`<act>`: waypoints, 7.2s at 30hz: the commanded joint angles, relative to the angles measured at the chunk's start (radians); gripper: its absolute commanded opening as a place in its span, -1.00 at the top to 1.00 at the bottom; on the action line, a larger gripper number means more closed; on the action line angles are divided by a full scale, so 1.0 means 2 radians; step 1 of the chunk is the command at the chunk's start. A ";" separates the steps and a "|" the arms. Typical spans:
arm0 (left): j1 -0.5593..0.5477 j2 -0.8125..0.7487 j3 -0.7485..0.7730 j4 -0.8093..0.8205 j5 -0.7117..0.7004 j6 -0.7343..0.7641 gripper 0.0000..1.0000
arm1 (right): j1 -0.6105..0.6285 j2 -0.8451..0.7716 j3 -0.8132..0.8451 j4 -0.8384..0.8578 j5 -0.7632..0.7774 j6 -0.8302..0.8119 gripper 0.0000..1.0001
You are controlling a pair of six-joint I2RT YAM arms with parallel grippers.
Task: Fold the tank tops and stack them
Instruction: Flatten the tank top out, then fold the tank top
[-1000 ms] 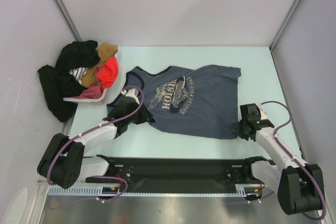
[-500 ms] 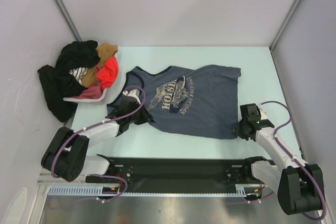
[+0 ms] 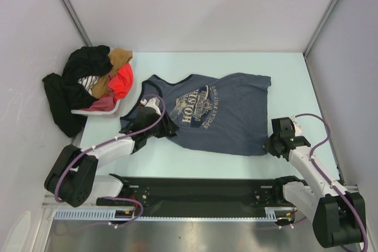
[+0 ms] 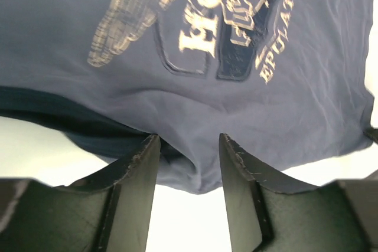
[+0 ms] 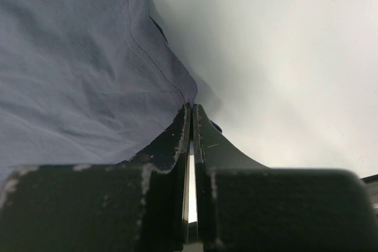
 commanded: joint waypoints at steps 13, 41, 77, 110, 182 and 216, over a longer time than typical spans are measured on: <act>-0.039 0.016 0.014 -0.028 -0.059 0.009 0.83 | -0.004 -0.010 0.027 -0.020 0.003 -0.003 1.00; -0.069 -0.136 -0.022 -0.191 -0.094 0.010 0.99 | 0.065 -0.169 0.037 -0.148 -0.002 0.095 1.00; 0.049 -0.229 0.682 -0.438 -0.048 0.117 1.00 | -0.096 -0.074 0.735 -0.033 -0.257 -0.119 1.00; 0.110 0.463 0.671 -0.091 0.017 0.061 0.99 | -0.134 0.539 0.535 0.368 -0.212 0.010 1.00; 0.030 0.246 0.282 -0.002 -0.083 0.072 0.83 | -0.168 0.464 0.356 0.289 -0.158 -0.027 1.00; 0.108 0.203 0.315 -0.141 -0.181 0.090 -0.64 | -0.145 0.359 0.276 0.265 -0.100 -0.046 -0.25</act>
